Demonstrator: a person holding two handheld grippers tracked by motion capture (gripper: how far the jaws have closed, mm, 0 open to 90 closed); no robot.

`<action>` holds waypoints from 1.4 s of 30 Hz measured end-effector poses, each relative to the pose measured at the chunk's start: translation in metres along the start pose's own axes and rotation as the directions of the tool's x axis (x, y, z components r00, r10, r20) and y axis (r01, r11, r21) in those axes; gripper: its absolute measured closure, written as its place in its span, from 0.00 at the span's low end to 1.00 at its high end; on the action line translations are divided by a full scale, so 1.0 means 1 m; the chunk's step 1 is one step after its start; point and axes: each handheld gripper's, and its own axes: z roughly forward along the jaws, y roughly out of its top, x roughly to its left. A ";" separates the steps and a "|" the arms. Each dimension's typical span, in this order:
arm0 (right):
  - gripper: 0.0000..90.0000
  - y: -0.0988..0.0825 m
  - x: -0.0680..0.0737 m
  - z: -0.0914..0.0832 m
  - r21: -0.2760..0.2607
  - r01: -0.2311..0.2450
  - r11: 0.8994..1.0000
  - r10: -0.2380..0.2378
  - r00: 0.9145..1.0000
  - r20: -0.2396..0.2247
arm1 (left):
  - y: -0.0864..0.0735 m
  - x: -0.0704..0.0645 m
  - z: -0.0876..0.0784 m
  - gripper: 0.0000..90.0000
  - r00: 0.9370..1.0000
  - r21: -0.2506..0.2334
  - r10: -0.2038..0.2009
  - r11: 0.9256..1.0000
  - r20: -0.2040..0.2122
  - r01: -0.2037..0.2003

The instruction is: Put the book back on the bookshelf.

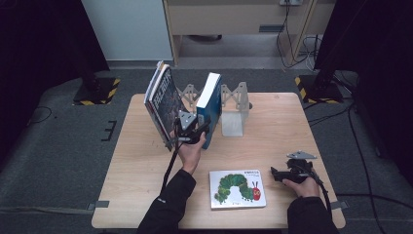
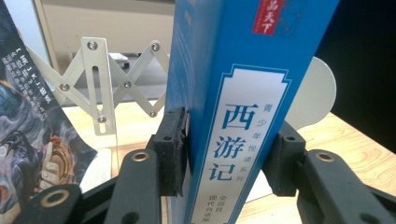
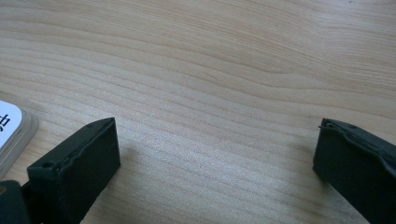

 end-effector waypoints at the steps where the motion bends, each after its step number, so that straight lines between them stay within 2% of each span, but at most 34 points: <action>1: 0.01 0.000 0.000 0.000 0.000 0.000 1.000 0.000 1.000 0.000 | 0.001 -0.002 0.001 0.62 1.000 0.003 0.002 1.000 -0.006 -0.002; 4: 0.01 0.000 0.000 0.000 0.000 0.000 1.000 0.000 1.000 0.000 | 0.001 -0.004 0.004 0.62 1.000 0.001 -0.005 1.000 0.001 0.005; 11: 0.01 0.000 0.000 0.000 0.000 0.000 1.000 0.000 1.000 0.000 | 0.005 -0.008 0.013 0.62 1.000 0.013 -0.025 1.000 -0.012 0.025; 15: 0.01 0.000 0.000 0.000 0.000 0.000 1.000 0.000 1.000 0.000 | 0.005 -0.008 0.018 0.60 1.000 0.007 -0.019 1.000 0.000 0.019; 19: 0.01 0.000 0.000 0.000 0.001 0.000 1.000 0.000 1.000 -0.001 | -0.001 -0.006 0.014 0.59 0.999 -0.010 -0.024 1.000 0.024 0.024; 24: 0.01 0.000 0.001 0.000 0.002 -0.003 1.000 0.003 1.000 -0.003 | -0.005 -0.004 0.010 0.59 0.998 0.004 -0.043 0.999 0.039 0.043; 27: 0.01 0.000 0.001 0.000 0.002 -0.003 1.000 0.003 1.000 -0.004 | 0.000 -0.007 0.012 0.60 0.999 0.027 -0.036 0.999 0.022 0.036; 32: 0.01 0.000 0.001 0.000 0.002 -0.003 1.000 0.003 1.000 -0.004 | 0.003 -0.013 0.019 0.60 0.999 0.034 -0.035 0.999 0.025 0.034; 38: 0.01 0.000 0.001 0.000 0.002 0.001 1.000 -0.001 1.000 -0.006 | 0.003 -0.018 0.025 0.58 0.999 0.030 -0.020 0.999 0.038 0.019; 42: 0.01 0.000 0.001 0.000 0.002 0.002 1.000 -0.002 1.000 -0.008 | -0.004 -0.016 0.022 0.57 0.998 0.020 -0.021 1.000 0.055 0.020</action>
